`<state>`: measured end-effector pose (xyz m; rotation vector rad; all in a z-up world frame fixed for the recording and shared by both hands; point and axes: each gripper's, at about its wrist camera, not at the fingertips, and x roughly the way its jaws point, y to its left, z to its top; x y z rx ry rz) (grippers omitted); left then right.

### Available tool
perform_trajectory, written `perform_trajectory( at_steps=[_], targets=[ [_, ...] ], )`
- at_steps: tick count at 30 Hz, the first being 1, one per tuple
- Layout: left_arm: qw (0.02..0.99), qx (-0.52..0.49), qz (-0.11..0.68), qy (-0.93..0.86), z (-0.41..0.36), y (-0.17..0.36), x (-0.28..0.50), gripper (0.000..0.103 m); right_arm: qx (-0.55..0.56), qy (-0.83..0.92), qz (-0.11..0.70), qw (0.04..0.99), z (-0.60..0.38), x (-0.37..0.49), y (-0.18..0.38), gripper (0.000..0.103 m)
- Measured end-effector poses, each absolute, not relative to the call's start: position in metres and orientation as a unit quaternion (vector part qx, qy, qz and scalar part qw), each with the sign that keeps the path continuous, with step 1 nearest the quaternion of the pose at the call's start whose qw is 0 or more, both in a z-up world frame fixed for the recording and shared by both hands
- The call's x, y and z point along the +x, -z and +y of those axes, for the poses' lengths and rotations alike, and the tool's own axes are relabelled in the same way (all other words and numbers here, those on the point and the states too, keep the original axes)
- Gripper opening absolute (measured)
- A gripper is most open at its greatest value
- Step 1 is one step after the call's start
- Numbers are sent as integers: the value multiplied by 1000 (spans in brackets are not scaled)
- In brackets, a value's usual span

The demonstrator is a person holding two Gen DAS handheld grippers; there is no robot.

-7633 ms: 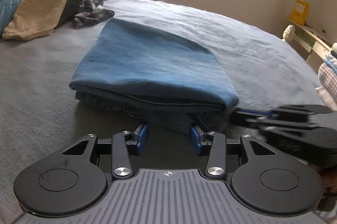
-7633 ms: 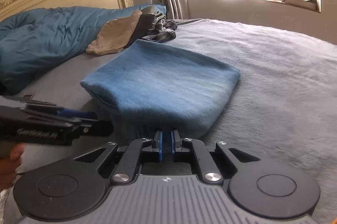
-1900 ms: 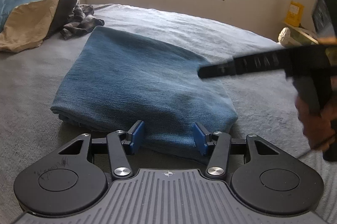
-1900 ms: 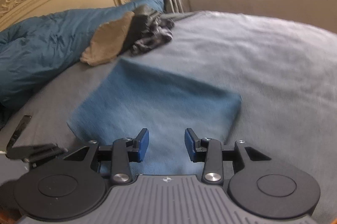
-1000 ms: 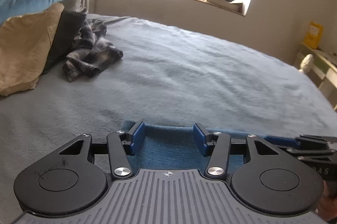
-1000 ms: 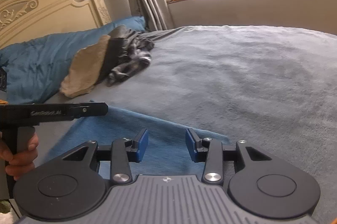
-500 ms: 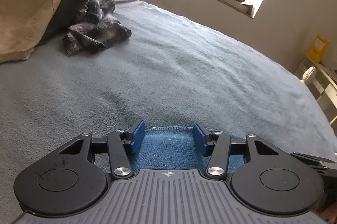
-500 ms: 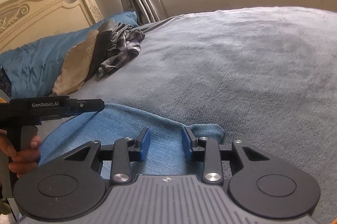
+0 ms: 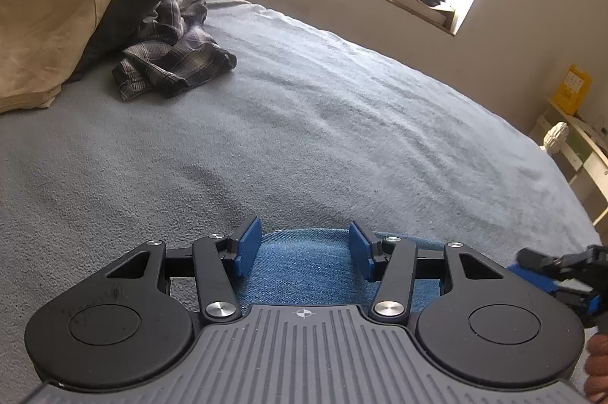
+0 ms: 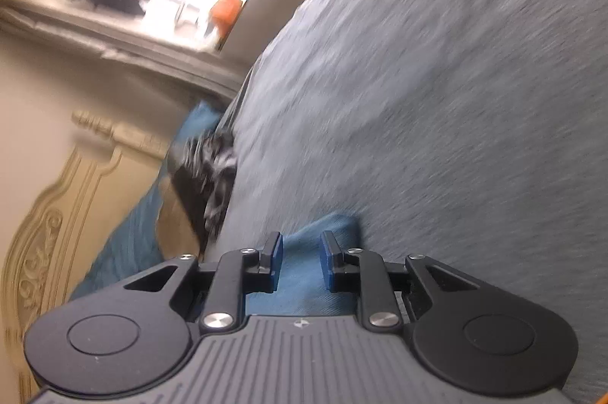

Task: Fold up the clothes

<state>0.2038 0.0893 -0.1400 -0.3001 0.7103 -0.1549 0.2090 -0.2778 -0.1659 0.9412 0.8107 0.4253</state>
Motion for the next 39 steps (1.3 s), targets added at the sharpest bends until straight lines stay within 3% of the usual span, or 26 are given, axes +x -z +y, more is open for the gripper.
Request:
perform_trajectory(
  at_steps=[6, 9, 16, 19, 22, 25, 33, 39],
  targets=[
    [926, -135, 346, 70, 86, 139, 204, 51, 416, -230, 391, 788, -266, 226, 165, 24],
    [926, -131, 346, 70, 85, 139, 204, 51, 448, -206, 398, 773, -271, 239, 188, 12],
    [928, -133, 340, 72, 87, 141, 202, 51, 457, -204, 398, 769, -286, 227, 170, 18],
    [928, -134, 341, 73, 86, 141, 203, 51, 405, -267, 420, 767, -276, 214, 153, 28],
    [927, -136, 342, 75, 88, 140, 203, 51, 350, -316, 435, 767, -261, 201, 145, 30],
    [926, -141, 342, 79, 90, 136, 203, 51, 321, -301, 446, 780, -257, 196, 155, 25],
    [934, -106, 327, 101, 95, 90, 167, 52, 319, -327, 439, 774, -269, 186, 133, 29],
    [930, -92, 341, 101, 95, 84, 112, 52, 276, -383, 451, 757, -256, 171, 121, 29]
  ],
)
